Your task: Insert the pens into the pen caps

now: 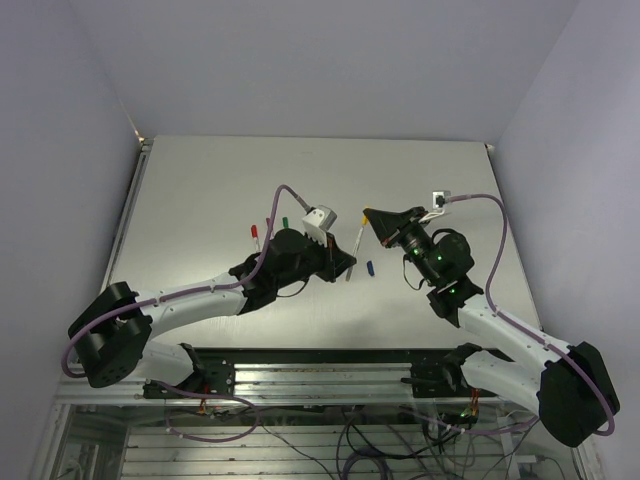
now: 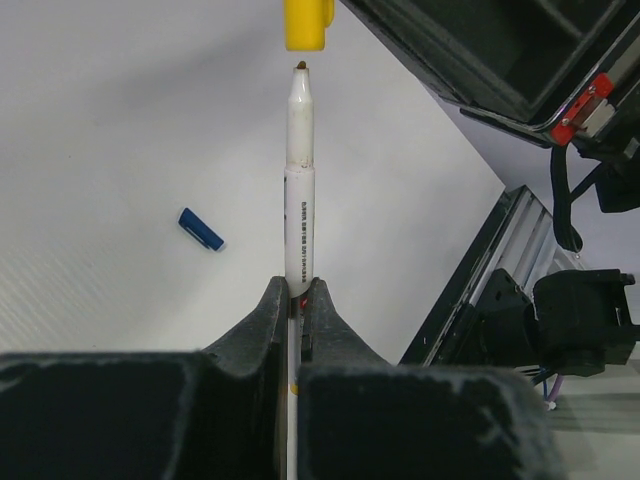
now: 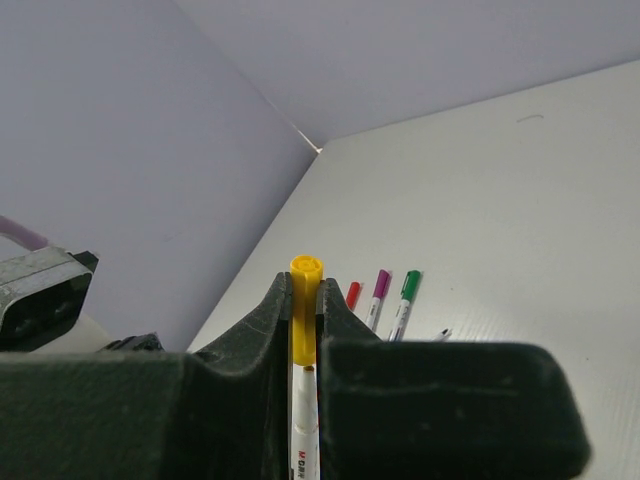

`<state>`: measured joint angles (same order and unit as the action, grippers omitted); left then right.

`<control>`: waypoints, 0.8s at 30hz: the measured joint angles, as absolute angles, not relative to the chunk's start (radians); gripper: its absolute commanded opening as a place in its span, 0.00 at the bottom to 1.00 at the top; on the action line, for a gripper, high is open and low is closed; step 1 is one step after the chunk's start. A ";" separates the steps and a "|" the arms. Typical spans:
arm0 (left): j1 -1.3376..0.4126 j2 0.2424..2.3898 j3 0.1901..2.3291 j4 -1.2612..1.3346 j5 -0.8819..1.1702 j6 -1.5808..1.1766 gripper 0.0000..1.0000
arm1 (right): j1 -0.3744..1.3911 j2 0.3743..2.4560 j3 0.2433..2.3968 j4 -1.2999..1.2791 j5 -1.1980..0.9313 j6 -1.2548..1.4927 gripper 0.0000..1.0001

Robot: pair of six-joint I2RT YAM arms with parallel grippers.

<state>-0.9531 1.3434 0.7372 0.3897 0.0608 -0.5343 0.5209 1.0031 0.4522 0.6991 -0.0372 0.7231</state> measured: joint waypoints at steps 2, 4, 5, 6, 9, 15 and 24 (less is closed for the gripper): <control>-0.953 1.343 0.737 0.393 0.061 -0.537 0.07 | 0.521 1.003 0.452 0.705 -0.039 0.725 0.00; -0.953 1.343 0.737 0.395 0.061 -0.540 0.07 | 0.521 1.003 0.452 0.709 -0.041 0.725 0.00; -0.953 1.343 0.737 0.397 0.061 -0.542 0.07 | 0.521 1.003 0.452 0.711 -0.043 0.726 0.00; -0.953 1.343 0.737 0.399 0.061 -0.543 0.07 | 0.521 1.004 0.452 0.713 -0.046 0.726 0.00; -0.953 1.341 0.737 0.400 0.061 -0.543 0.07 | 0.521 1.006 0.452 0.714 -0.053 0.725 0.00; -0.953 1.325 0.736 0.400 0.060 -0.543 0.07 | 0.521 1.006 0.452 0.714 -0.057 0.725 0.00; -0.953 1.324 0.734 0.400 0.056 -0.550 0.07 | 0.521 1.006 0.447 0.714 -0.070 0.726 0.00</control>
